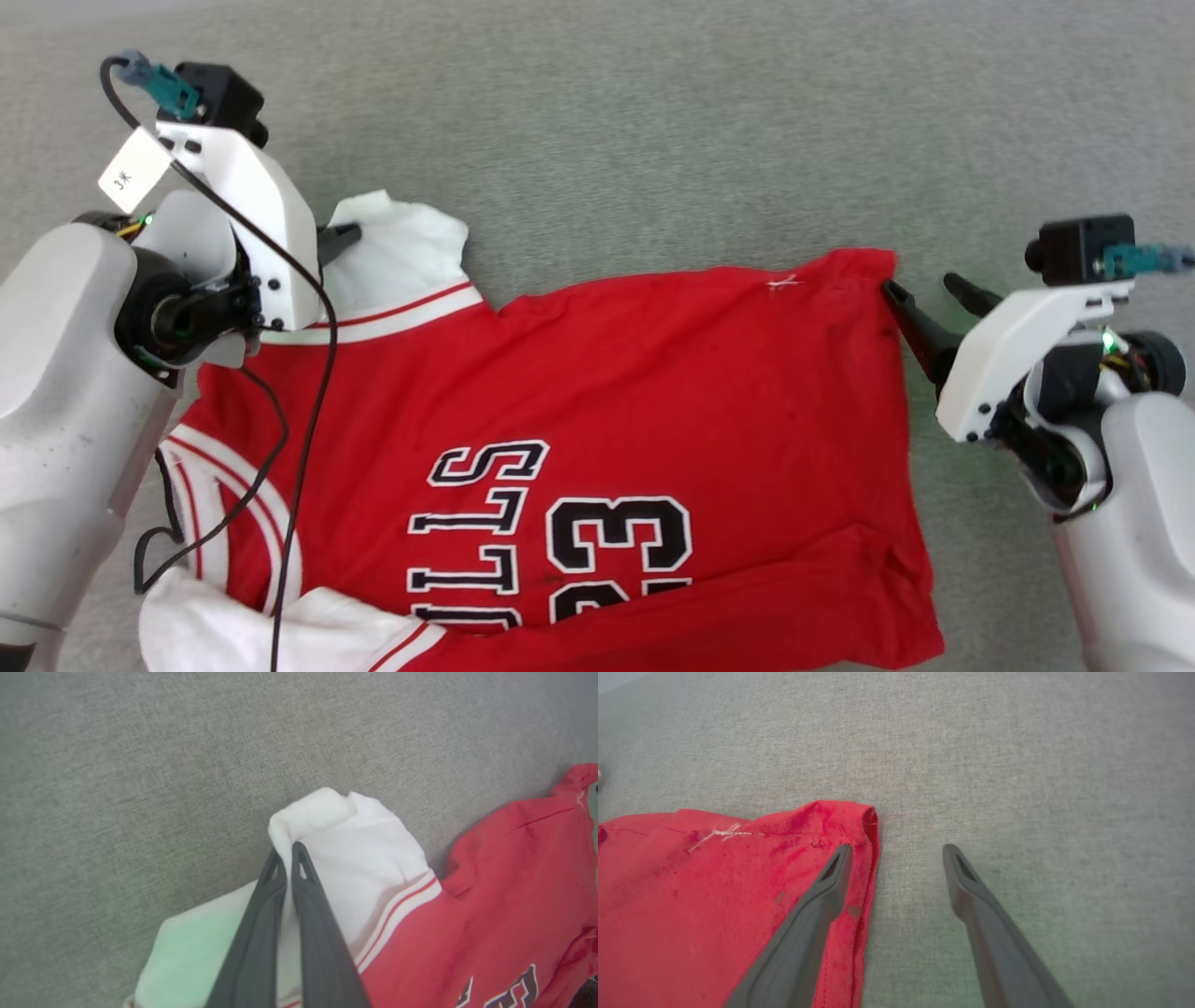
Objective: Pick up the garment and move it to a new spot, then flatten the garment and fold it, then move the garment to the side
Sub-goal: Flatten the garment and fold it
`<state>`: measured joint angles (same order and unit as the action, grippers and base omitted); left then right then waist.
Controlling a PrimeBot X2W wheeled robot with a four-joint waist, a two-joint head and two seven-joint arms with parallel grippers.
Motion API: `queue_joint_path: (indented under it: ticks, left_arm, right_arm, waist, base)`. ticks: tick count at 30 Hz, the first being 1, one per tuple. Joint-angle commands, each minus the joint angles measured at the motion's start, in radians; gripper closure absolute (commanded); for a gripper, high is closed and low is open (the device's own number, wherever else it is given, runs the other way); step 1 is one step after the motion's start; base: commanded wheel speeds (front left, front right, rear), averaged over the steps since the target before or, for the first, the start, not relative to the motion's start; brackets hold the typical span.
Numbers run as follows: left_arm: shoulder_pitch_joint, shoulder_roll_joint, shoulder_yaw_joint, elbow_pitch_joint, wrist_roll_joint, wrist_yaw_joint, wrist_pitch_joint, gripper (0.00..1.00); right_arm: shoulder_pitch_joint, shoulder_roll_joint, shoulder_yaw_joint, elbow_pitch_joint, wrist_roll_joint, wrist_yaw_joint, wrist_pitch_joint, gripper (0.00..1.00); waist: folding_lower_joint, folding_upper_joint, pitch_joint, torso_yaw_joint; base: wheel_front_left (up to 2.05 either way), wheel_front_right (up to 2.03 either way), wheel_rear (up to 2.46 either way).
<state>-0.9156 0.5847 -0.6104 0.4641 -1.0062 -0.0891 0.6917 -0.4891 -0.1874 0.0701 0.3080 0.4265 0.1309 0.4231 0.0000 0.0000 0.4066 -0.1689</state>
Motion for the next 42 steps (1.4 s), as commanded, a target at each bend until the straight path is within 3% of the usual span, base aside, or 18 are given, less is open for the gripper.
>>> queue_joint_path:
  ticks: [1, 10, 11, 12, 13, 23, 31, 35, 42]
  left_arm:
    - [-0.017, -0.008, 0.002, -0.011, 0.005, -0.008, -0.015, 1.0]
    - [0.0, -0.023, 0.01, -0.047, 0.003, -0.017, -0.086, 1.0]
    - [0.006, -0.024, 0.009, -0.048, 0.002, -0.017, -0.091, 1.0]
    - [0.011, -0.021, 0.007, -0.049, 0.006, -0.018, -0.097, 1.0]
    - [0.013, -0.02, 0.004, -0.051, 0.01, -0.019, -0.102, 1.0]
    - [0.067, -0.004, 0.029, -0.047, 0.028, -0.002, -0.216, 1.0]
    - [0.198, 0.04, 0.05, -0.121, 0.024, 0.016, -0.288, 1.0]
    - [0.315, 0.062, 0.048, -0.19, 0.02, 0.052, -0.326, 1.0]
    - [0.532, 0.066, 0.047, -0.285, -0.005, 0.155, -0.374, 1.0]
  right_arm:
    - [-0.036, -0.015, 0.016, 0.016, 0.01, 0.0, 0.024, 0.0]
    - [-0.124, -0.081, 0.123, 0.168, 0.059, 0.0, 0.276, 0.0]
    - [-0.122, -0.082, 0.126, 0.189, 0.064, 0.0, 0.303, 0.56]
    - [-0.12, -0.081, 0.132, 0.207, 0.066, 0.0, 0.331, 0.84]
    - [-0.118, -0.08, 0.137, 0.219, 0.074, 0.0, 0.351, 1.0]
    - [-0.15, -0.123, 0.084, 0.146, 0.055, -0.001, 0.237, 1.0]
    - [-0.034, -0.118, 0.043, 0.027, 0.015, -0.001, 0.173, 1.0]
    - [0.083, -0.098, 0.009, -0.051, -0.008, -0.001, 0.156, 1.0]
    - [0.284, -0.052, -0.056, -0.158, -0.028, -0.001, 0.155, 1.0]
  waist:
    - [0.0, 0.0, 0.002, 0.03]
    - [0.0, 0.0, 0.015, 0.09]
    - [0.0, 0.0, 0.015, 0.094]
    - [0.0, 0.0, 0.015, 0.097]
    - [0.0, 0.0, 0.015, 0.099]
    - [0.0, 0.0, -0.027, 0.113]
    - [0.0, 0.0, -0.095, 0.119]
    - [0.0, 0.0, -0.133, 0.129]
    - [0.0, 0.0, -0.192, 0.152]
  base:
    - [0.0, 0.0, 0.0]
    - [0.0, 0.0, 0.0]
    - [0.0, 0.0, 0.0]
    - [0.0, 0.0, 0.0]
    - [0.0, 0.0, 0.0]
    - [0.0, 0.0, 0.0]
    - [0.0, 0.0, 0.0]
    - [0.0, 0.0, 0.0]
    - [0.0, 0.0, 0.0]
